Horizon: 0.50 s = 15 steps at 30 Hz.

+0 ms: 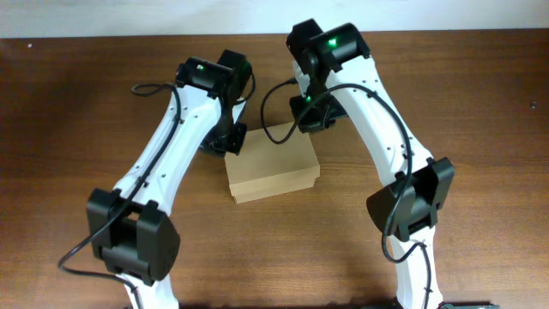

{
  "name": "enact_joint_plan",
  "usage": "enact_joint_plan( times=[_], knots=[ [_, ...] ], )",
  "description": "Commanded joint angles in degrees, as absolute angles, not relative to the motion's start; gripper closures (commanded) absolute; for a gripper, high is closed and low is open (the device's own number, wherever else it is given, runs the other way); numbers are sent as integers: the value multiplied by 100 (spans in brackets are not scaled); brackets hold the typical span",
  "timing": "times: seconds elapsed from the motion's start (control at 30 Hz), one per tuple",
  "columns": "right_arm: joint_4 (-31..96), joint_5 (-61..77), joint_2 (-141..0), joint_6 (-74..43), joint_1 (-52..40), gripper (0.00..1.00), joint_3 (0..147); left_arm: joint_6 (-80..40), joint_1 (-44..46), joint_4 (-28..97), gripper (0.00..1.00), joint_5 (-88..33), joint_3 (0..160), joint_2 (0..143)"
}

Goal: Pack container
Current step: 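Push the lid down over the box with both grippers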

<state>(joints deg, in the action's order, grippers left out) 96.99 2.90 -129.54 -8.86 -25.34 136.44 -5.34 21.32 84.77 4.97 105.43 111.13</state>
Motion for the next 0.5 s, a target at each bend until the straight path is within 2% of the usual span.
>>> enact_joint_plan(
  times=[0.0,0.2,0.47],
  knots=[
    [9736,-10,-12700,-950,-2550,96,13552,-202,2117,8200,98,541,10508,10639],
    [9736,-10,-12215,-926,-2550,96,13430,-108,2084,8095,98,563,10484,10339],
    [9723,113,-11319,-982,-2561,96,11824,-16,2084,7223,98,318,9290,9629]
  ],
)
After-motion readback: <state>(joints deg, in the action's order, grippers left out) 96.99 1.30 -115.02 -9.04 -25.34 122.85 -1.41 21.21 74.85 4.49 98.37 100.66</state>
